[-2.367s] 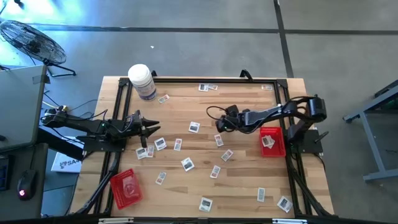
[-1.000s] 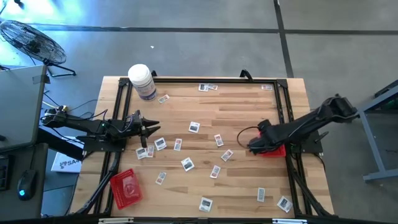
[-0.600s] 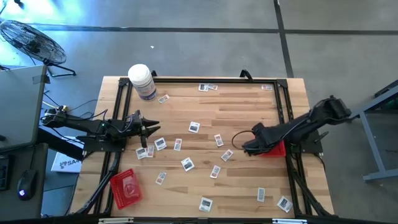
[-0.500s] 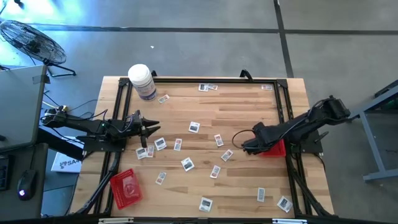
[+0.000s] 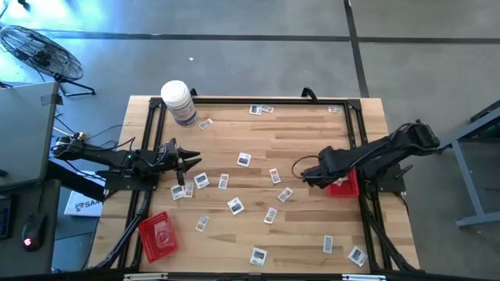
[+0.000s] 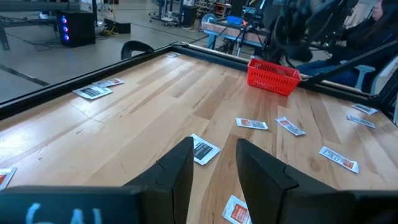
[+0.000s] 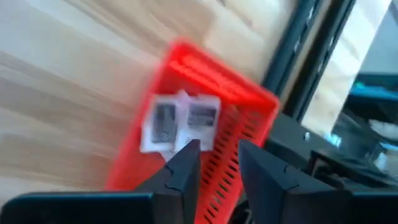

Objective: Pick & Place First Aid Supplies
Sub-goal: Put the towelette pack into the right red bin

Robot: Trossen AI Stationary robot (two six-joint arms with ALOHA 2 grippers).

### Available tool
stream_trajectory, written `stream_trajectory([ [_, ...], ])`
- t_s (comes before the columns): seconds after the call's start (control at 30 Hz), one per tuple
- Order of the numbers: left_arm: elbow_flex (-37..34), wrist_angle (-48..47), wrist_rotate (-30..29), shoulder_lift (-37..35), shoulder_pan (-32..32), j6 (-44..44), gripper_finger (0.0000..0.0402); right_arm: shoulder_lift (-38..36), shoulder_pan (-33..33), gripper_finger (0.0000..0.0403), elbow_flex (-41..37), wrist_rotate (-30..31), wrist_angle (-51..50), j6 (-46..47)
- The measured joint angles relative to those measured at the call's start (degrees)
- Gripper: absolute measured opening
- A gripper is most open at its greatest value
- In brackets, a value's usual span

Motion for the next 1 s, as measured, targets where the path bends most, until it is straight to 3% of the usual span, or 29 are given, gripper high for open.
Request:
stream_trajectory([
  [0.1, 0.0, 0.0, 0.0, 0.0, 0.0, 0.0, 0.0119, 0.0, 0.2, 0.0105, 6.5, 5.2, 1.4, -1.2],
  [0.2, 0.0, 0.0, 0.0, 0.0, 0.0, 0.0, 0.0119, 0.0, 0.8, 0.0106, 10.8, 12.8, 12.1, -6.9],
  [0.37, 0.0, 0.0, 0.0, 0.0, 0.0, 0.0, 0.0119, 0.5, 0.8, 0.0105, 9.6, 20.1, 46.4, -29.3],
  [0.5, 0.0, 0.0, 0.0, 0.0, 0.0, 0.0, 0.0119, 5.3, 0.3, 0.0100, 5.4, 19.4, 74.3, -47.9],
  [0.6, 0.0, 0.0, 0.0, 0.0, 0.0, 0.0, 0.0119, 11.8, -0.9, 0.0097, 4.1, 17.0, 88.6, -56.1],
  [0.8, 0.0, 0.0, 0.0, 0.0, 0.0, 0.0, 0.0119, 26.6, -5.1, 0.0107, 9.8, 13.6, 94.2, -61.9],
  [1.0, 0.0, 0.0, 0.0, 0.0, 0.0, 0.0, 0.0119, 35.3, -10.3, 0.0143, 15.6, 7.3, 94.0, -61.9],
])
